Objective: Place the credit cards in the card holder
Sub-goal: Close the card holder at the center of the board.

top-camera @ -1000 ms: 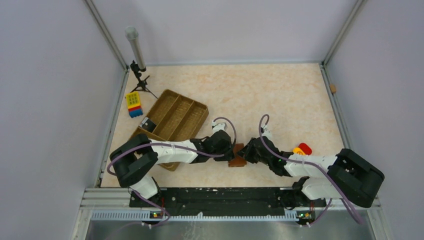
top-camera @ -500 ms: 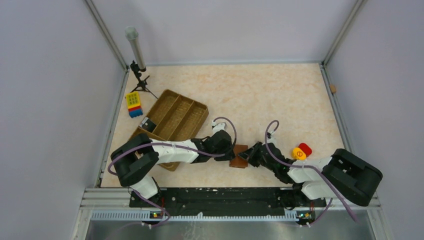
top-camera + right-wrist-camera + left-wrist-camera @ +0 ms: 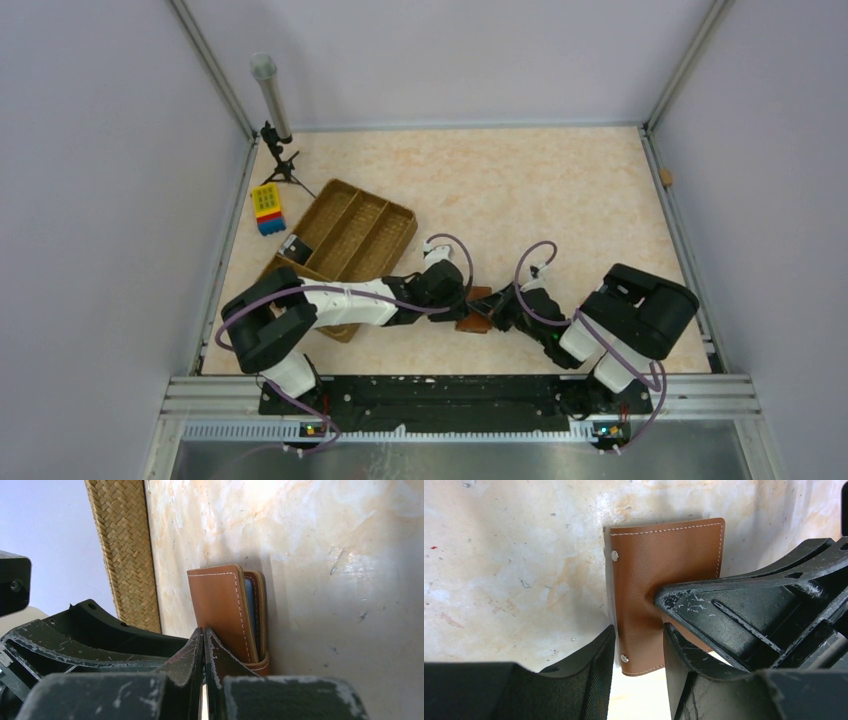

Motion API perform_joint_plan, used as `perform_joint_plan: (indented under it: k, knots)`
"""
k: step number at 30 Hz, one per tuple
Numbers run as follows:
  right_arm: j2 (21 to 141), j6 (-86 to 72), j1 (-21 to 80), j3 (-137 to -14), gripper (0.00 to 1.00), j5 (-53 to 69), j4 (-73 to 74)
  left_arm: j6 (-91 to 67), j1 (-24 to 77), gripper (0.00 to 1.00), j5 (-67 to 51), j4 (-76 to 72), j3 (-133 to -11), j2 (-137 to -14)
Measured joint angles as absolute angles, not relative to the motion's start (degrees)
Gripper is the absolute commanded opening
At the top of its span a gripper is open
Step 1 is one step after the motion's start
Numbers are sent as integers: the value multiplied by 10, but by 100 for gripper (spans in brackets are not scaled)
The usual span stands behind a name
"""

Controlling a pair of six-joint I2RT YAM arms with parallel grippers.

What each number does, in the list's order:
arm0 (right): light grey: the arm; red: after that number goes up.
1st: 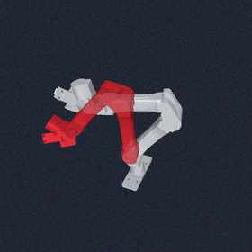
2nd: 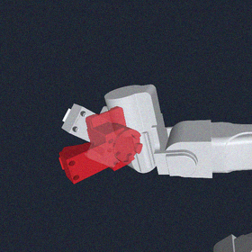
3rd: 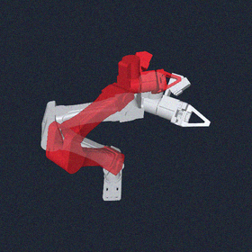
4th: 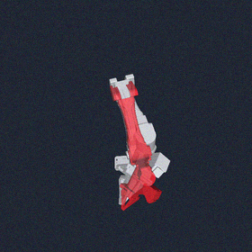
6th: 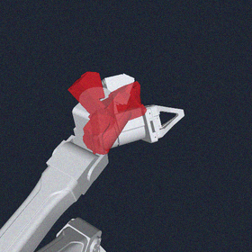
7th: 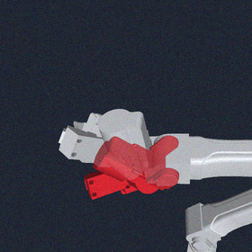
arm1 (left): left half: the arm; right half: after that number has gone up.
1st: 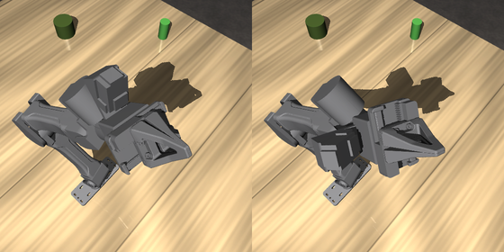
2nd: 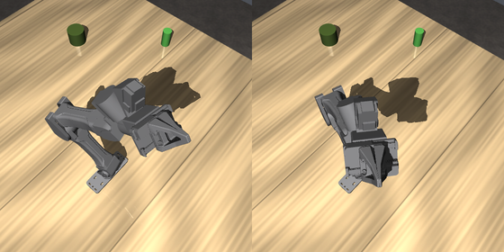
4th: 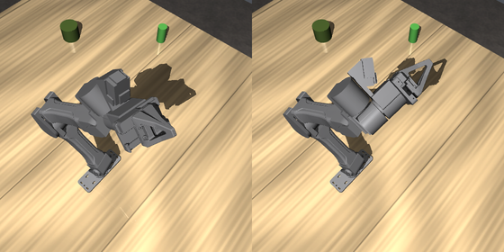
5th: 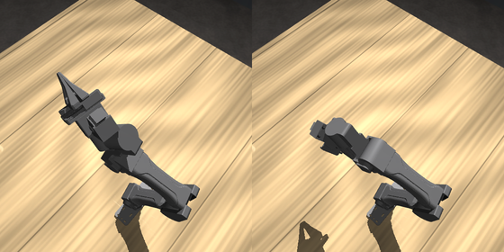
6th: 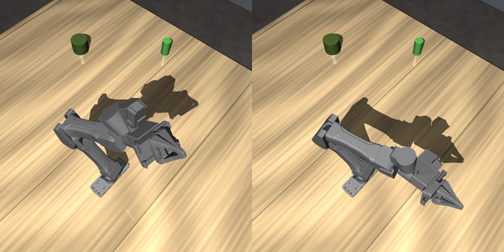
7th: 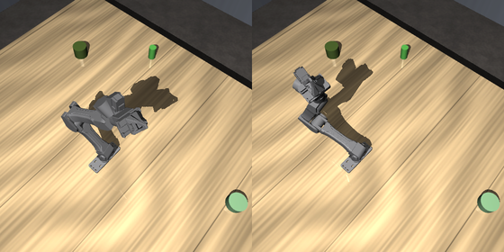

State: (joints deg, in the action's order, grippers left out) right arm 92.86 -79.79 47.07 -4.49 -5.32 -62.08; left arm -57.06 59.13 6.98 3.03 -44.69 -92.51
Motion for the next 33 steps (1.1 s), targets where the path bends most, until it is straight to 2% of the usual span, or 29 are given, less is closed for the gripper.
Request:
perform_joint_plan:
  k: [15,25,33]
  knots:
    - [954,-823,468,-44,0,-47,-650,-538,546,46,70,95,-427,-876]
    - [1004,-821,466,-92,0,-36,-659,-467,430,52,31,225,-426,-756]
    - [1080,-824,464,-124,0,-17,-729,-387,338,52,-15,322,-502,-659]
